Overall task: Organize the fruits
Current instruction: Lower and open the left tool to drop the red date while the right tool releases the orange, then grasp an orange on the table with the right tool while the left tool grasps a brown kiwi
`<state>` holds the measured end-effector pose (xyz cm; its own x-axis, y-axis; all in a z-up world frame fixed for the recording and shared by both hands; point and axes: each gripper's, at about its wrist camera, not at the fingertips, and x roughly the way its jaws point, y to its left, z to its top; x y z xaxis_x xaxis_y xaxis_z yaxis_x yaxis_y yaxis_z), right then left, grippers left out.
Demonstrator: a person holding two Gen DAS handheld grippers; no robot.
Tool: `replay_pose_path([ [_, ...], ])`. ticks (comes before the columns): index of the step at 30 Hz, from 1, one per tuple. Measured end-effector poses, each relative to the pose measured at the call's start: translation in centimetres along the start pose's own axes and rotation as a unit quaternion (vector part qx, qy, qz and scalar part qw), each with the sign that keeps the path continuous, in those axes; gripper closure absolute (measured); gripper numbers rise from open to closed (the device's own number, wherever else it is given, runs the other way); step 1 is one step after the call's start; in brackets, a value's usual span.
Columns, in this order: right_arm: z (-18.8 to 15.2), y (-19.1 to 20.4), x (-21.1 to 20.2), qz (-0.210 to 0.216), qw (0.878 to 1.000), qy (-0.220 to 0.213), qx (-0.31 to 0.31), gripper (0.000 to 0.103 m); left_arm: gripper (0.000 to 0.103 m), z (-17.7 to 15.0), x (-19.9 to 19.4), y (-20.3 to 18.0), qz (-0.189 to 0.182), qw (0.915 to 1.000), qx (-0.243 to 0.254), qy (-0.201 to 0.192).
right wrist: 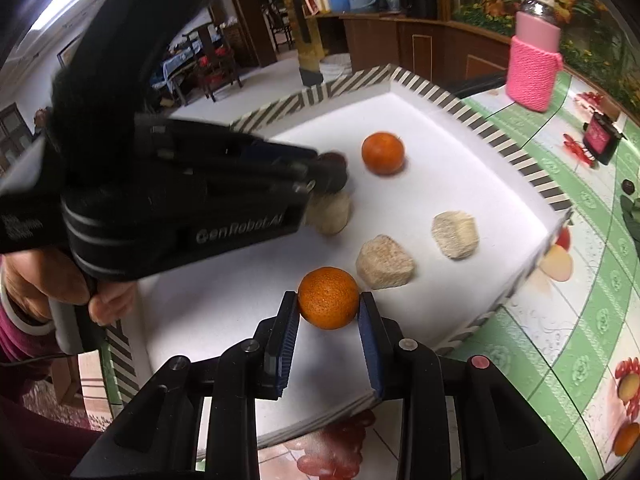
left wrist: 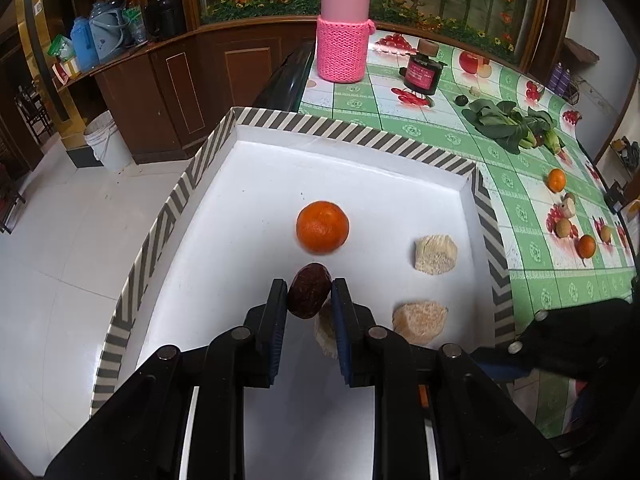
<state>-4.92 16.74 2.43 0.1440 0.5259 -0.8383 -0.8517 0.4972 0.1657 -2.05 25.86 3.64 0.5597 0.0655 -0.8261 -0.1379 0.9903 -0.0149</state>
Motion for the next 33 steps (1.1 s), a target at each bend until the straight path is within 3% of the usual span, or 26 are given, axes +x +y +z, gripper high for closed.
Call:
replay_pose_path([
  [6, 0.7, -0.3, 0.9, -0.029, 1.0, 0.003, 0.001, 0.073, 0.083, 0.7, 1.0, -0.1, 0.01, 0.9999, -0.001, 0.004],
  [14, 0.3, -0.3, 0.6, -0.021, 1.0, -0.01, 0.01, 0.065, 0.082, 0.4, 1.9, -0.1, 0.021, 0.9996, -0.013, 0.016],
  [15, 0.3, -0.4, 0.4, -0.018, 1.0, -0.012, 0.012, 0.063, 0.078, 0.3, 1.9, -0.1, 0.022, 0.9995, -0.014, 0.016],
  [18, 0.1, -0.3, -0.6, -0.014, 0.999, -0.02, 0.021, 0.055, 0.037, 0.1, 1.7, -0.1, 0.029, 0.9993, -0.02, 0.015],
  [22, -0.6, -0.9, -2.5, -0.006, 0.998, -0.039, 0.041, 0.047, 0.033, 0.0, 0.4, -0.6, 0.036, 0.9991, -0.022, -0.003],
  [27, -1.7, -2.3, -5.1, -0.011, 0.996, -0.063, 0.068, 0.046, 0.028, 0.0, -1.1, -2.1, 0.038, 0.9987, -0.021, -0.025],
  [33, -3.6, -4.5, -8.2, -0.038, 0.991, -0.084, 0.095, 0.038, 0.021, -0.1, -2.6, -4.6, 0.022, 0.9988, -0.013, -0.043],
])
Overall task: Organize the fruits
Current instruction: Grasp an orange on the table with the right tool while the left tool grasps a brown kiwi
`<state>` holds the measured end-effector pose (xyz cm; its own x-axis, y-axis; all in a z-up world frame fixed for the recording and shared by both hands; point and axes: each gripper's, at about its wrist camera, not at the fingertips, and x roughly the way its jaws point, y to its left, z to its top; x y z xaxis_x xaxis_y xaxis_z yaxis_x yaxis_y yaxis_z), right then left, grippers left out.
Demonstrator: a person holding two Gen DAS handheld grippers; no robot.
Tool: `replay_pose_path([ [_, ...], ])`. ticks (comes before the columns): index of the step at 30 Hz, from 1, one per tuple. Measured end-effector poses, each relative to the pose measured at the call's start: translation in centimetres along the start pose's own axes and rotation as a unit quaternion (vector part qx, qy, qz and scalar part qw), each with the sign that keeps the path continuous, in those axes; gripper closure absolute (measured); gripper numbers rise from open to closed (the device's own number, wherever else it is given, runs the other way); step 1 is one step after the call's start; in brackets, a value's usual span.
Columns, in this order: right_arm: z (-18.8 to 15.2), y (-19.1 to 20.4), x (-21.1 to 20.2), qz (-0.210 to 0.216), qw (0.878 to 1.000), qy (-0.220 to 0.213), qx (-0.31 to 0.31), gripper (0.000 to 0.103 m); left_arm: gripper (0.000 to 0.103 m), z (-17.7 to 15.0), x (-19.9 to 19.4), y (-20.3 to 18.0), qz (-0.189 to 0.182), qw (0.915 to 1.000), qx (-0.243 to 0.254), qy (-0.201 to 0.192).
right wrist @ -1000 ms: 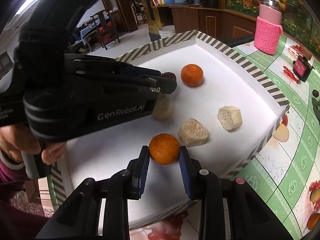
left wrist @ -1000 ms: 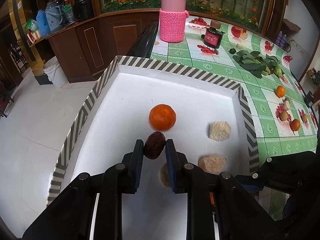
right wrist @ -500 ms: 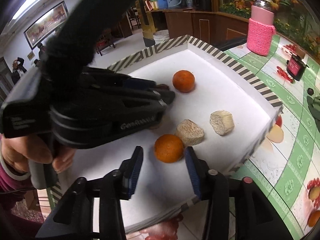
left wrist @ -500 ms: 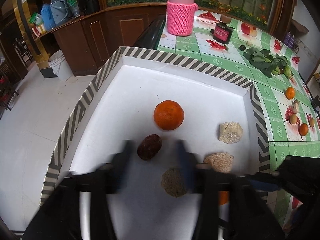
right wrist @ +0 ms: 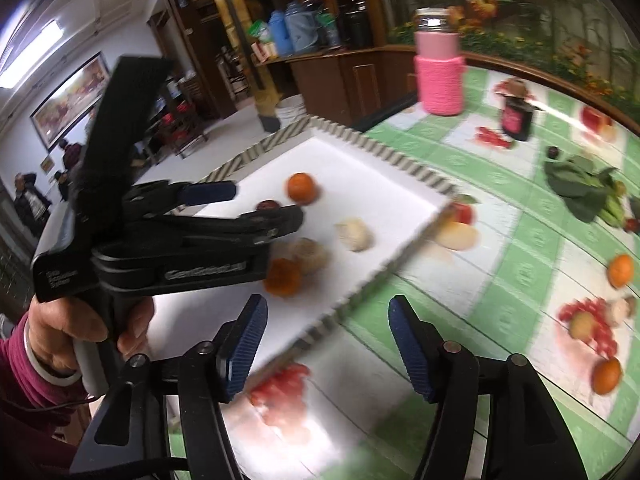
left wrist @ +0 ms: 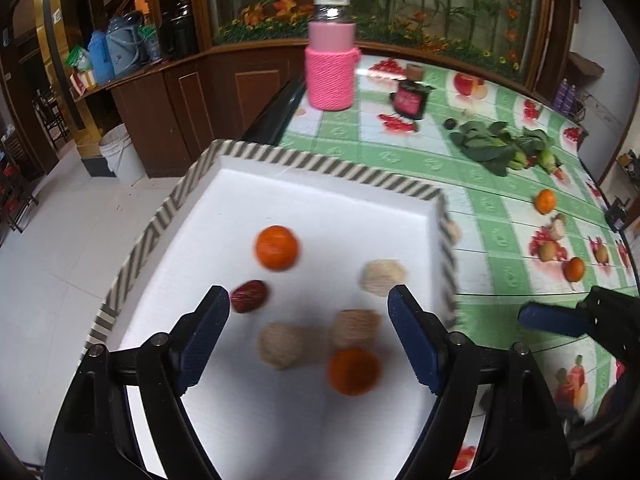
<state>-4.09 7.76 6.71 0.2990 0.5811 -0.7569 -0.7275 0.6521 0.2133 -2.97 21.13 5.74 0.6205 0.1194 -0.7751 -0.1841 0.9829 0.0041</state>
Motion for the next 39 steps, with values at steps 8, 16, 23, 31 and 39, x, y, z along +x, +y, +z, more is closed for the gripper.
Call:
replay_pose_path([
  [8, -3.0, -5.2, -3.2, -0.044, 0.998, -0.006, 0.048, 0.038, 0.021, -0.3, -0.3, -4.7, -0.035, 0.999, 0.026, 0.003],
  [16, -6.9, -11.1, -6.7, -0.098, 0.99, -0.006, 0.106, 0.038, 0.021, -0.9, -0.3, -9.9, -0.082, 0.9948, 0.056, 0.021],
  [23, -9.6, -15.6, -9.3, -0.139, 0.979, -0.008, 0.149, 0.038, 0.021, -1.1, 0.3, -14.2, -0.11, 0.9894, 0.087, 0.036],
  [31, -8.2, -17.5, -8.1, -0.156, 0.979, -0.011, 0.133, 0.038, 0.021, -0.6, 1.5, -17.1, -0.124, 0.9852, 0.107, 0.051],
  [39, -6.4, -19.0, -5.0, -0.144, 0.983, 0.014, 0.116, 0.07, 0.021, 0.1, 3.1, -18.1, -0.123, 0.9835, 0.116, 0.065],
])
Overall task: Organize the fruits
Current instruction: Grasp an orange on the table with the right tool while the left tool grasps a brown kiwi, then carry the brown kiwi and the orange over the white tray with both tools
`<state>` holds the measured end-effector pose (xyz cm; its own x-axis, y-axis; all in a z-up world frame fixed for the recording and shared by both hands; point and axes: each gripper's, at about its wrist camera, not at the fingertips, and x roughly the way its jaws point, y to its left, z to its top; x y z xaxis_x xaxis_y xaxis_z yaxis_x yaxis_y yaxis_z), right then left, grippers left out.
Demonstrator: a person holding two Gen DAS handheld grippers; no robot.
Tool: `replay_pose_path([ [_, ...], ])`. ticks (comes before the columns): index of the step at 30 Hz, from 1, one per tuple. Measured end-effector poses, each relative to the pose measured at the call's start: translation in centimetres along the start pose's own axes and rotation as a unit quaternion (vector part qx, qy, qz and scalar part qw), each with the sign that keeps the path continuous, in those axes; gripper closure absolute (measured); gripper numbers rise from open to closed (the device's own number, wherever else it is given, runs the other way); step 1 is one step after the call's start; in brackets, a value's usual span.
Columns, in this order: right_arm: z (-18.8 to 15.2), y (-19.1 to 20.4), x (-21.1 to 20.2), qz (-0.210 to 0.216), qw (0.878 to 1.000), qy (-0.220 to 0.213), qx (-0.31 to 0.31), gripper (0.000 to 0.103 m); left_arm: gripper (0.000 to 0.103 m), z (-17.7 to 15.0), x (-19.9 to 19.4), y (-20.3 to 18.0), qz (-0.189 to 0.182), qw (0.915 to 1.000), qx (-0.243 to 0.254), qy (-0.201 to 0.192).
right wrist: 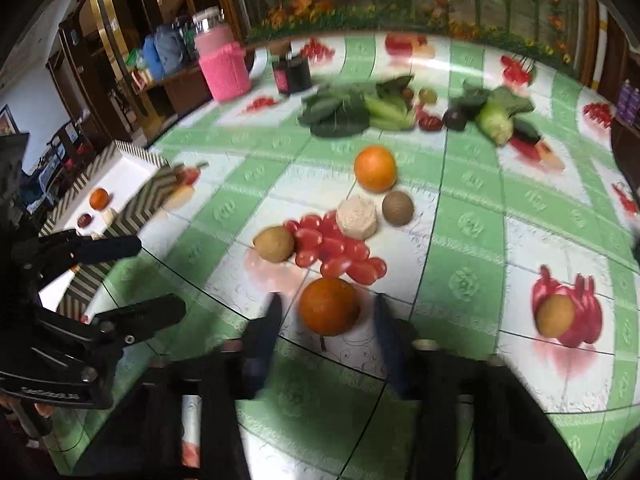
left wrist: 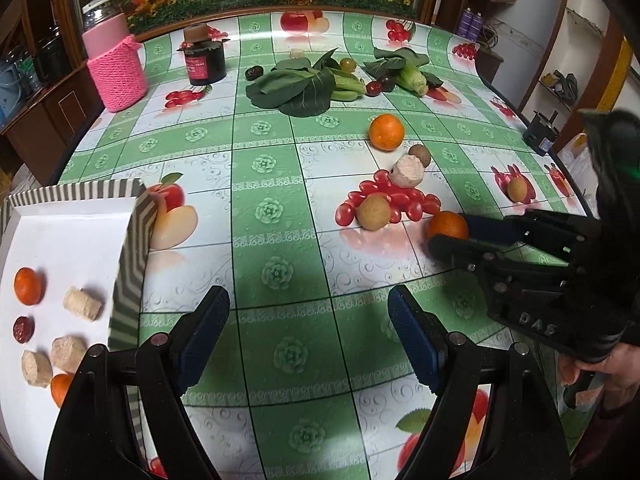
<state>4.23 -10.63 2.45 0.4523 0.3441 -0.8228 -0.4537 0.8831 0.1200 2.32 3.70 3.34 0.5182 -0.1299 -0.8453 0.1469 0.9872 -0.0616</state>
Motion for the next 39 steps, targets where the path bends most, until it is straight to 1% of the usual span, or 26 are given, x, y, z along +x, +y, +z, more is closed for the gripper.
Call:
replay_pose_path([
  [5, -0.7, -0.6, -0.7, 0.003, 1.0, -0.017, 0.008, 0.07, 0.022, 1.1, 0.8, -0.6, -0.011, 0.9999, 0.004, -0.001],
  [9, -1.1, -1.8, -1.9, 0.005, 0.999, -0.033, 0.033, 0.07, 0.022, 2.1, 1.6, -1.5, -0.027, 0.9996, 0.01, 0.0],
  [13, -1.3, -2.8, -2.5, 0.005, 0.998, -0.04, 0.05, 0.07, 0.022, 3.1, 2.5, -2.3, -0.028, 0.9994, 0.018, -0.001],
  [18, -1.4, -3.3, -2.3, 0.015, 0.998, -0.038, 0.053, 0.07, 0.022, 3.8, 3.8, -2.8, -0.028, 0.9993, 0.024, 0.004],
  [20, -1.4, -3.4, -2.2, 0.019, 0.998, -0.038, 0.055, 0.07, 0.035, 4.0, 4.2, -3.0, -0.021, 0.9994, 0.028, 0.001],
  [21, -1.4, -3.4, -2.2, 0.02, 0.997, -0.039, 0.057, 0.07, 0.057, 4.1, 4.5, -3.0, -0.023, 0.9993, 0.028, 0.003],
  [22, -1.5, -3.5, -2.2, 0.021, 0.997, -0.04, 0.057, 0.07, 0.068, 4.1, 4.9, -3.0, -0.028, 0.9992, 0.026, 0.009],
  [23, -1.5, -3.5, -2.2, 0.023, 0.997, -0.04, 0.057, 0.07, 0.071, 4.2, 4.8, -3.1, -0.024, 0.9993, 0.029, 0.0],
  [25, -1.5, -3.4, -2.2, 0.026, 0.997, -0.04, 0.055, 0.07, 0.082, 4.4, 4.8, -3.3, -0.028, 0.9991, 0.033, 0.0],
  [31, -1.5, -3.0, -2.2, 0.025, 0.998, -0.036, 0.05, 0.07, 0.082, 3.6, 4.4, -2.8, -0.032, 0.9991, 0.027, 0.002],
  [39, -1.6, -1.5, -3.3, 0.03, 0.998, -0.043, 0.039, 0.07, 0.082, 1.7, 2.1, -1.6, -0.019, 0.9997, 0.014, -0.012],
])
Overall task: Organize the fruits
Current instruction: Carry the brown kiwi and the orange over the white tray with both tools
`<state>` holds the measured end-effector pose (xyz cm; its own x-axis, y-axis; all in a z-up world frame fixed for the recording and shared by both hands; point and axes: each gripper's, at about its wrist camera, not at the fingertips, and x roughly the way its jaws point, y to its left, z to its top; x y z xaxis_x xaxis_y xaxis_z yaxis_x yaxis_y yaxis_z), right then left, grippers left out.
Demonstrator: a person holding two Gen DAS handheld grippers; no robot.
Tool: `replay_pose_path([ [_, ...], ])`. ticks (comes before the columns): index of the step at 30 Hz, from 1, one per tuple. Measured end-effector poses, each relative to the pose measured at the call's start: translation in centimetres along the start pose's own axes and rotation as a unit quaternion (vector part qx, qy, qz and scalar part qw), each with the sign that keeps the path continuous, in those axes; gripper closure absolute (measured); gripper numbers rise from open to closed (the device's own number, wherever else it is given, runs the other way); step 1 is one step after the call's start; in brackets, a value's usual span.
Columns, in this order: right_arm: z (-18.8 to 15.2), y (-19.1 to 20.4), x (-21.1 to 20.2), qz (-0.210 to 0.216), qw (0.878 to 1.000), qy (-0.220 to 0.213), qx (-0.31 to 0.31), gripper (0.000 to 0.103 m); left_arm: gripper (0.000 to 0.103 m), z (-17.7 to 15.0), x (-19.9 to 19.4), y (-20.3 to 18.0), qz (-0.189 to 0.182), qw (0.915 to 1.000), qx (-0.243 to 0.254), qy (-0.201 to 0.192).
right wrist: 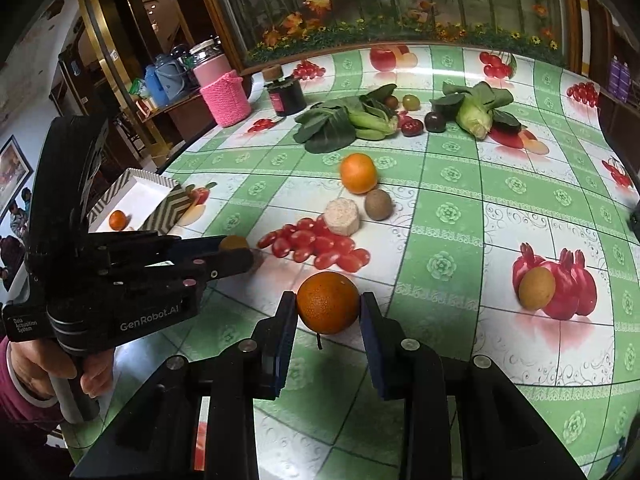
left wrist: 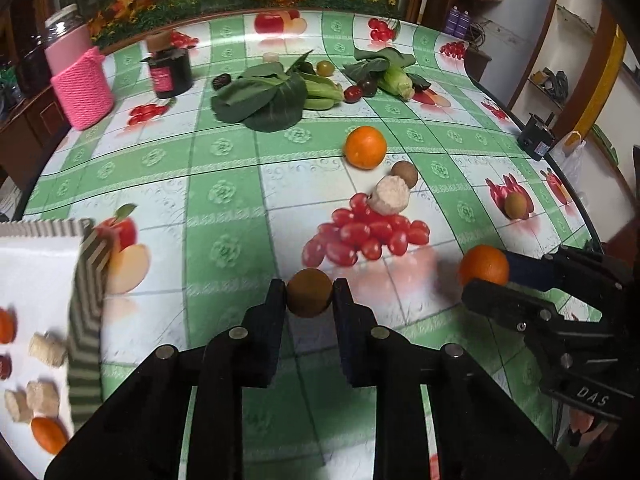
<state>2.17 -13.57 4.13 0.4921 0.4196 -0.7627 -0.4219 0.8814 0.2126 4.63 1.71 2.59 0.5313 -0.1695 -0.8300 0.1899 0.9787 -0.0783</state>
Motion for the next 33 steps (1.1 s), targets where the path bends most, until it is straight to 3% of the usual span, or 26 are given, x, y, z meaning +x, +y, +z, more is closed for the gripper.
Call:
replay_pose_path([
  [14, -1.0, 6.0, -0.5, 0.027, 0.999, 0.004, -0.034, 0.071, 0.082, -3.6, -5.1, 2.4, 0.041, 0.9986, -0.002, -0.033],
  [33, -0.8, 15.3, 0.4, 0.065, 0.993, 0.008, -0.102, 0.071, 0.082, -6.8, -9.3, 8.4, 0.078, 0.9941, -0.049, -0.057],
])
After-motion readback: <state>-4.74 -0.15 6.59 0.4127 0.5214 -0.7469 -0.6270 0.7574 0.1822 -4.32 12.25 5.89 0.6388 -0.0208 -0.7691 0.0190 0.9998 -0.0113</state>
